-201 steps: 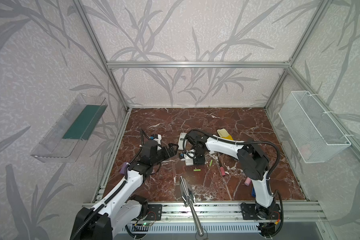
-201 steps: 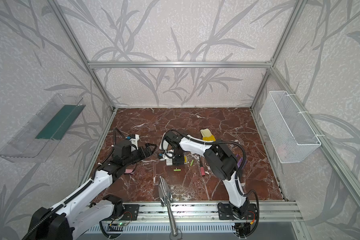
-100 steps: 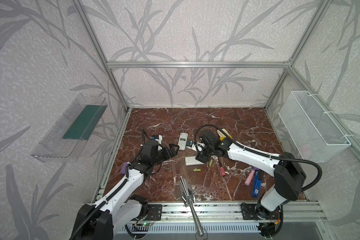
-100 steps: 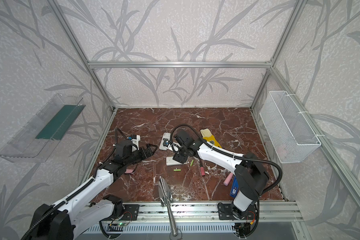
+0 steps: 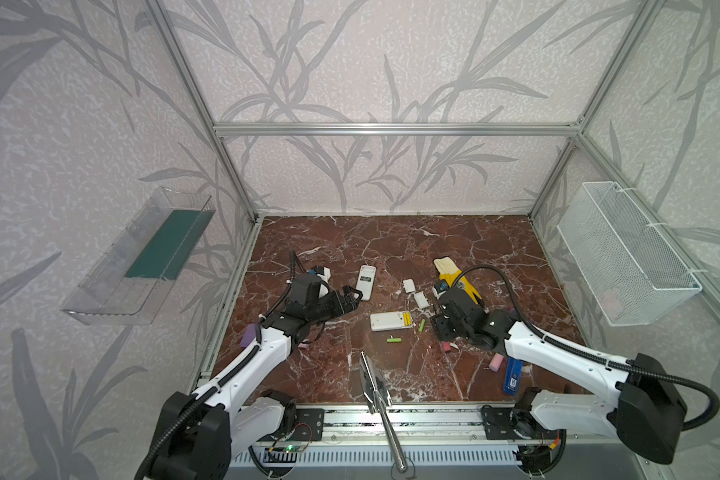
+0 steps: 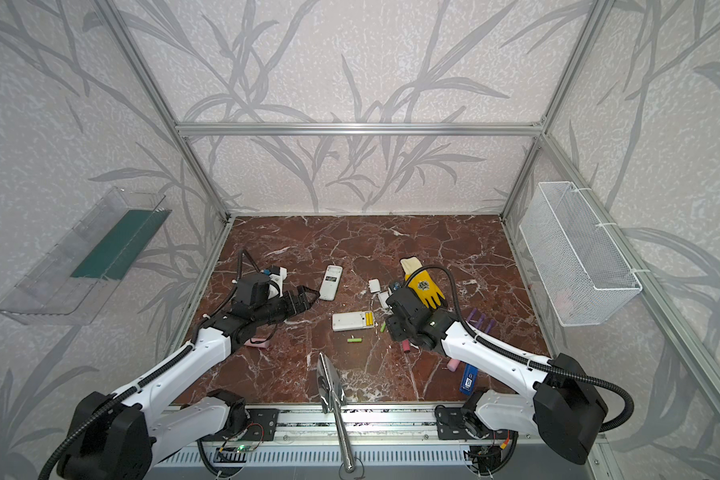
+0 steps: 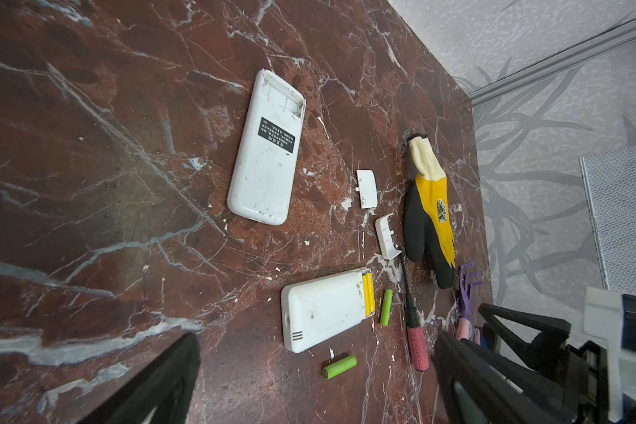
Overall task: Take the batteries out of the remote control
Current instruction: 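Move the right gripper to the red-handled screwdriver and grasp it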
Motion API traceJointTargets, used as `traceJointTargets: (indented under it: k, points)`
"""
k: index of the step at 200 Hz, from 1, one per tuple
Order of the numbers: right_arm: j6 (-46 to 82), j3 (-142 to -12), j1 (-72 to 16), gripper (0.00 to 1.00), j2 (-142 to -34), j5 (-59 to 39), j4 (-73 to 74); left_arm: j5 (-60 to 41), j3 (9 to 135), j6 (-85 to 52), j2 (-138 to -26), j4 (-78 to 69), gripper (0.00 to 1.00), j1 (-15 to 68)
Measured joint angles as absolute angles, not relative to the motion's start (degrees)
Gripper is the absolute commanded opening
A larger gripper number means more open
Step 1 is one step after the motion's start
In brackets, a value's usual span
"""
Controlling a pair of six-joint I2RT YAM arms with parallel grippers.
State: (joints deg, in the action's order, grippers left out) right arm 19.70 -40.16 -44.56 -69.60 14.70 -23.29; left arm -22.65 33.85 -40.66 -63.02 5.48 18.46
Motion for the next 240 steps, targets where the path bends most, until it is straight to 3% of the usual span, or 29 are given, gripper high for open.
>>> traceJointTargets:
  k: [43,71,153,196,228,240]
  points:
    - [26.72,-32.1,-44.56,0.57,-69.25,13.1,-22.04,-22.72,36.27,-41.95,-67.48,2.94,0.94,22.96]
    - [29.21,-28.73,-44.56,0.55,-69.3,11.57,-18.28,-22.92,39.4,-42.52,-72.36,1.19,0.92,26.3]
    - [30.65,-27.75,-44.14,0.4,-72.88,10.07,-10.76,-25.36,42.13,-45.52,-79.81,-4.84,0.91,29.08]
    - [31.86,-27.24,-43.86,0.22,-73.87,9.98,-9.69,-25.82,42.3,-45.89,-80.16,-5.69,0.9,29.19]
    - [32.49,-27.24,-43.42,0.0,-73.34,9.41,-10.15,-26.09,42.3,-46.09,-80.16,-5.91,0.9,29.21]
    - [32.21,-27.24,-43.33,0.0,-71.96,8.88,-11.77,-26.22,42.3,-46.09,-80.16,-5.98,0.89,29.19]
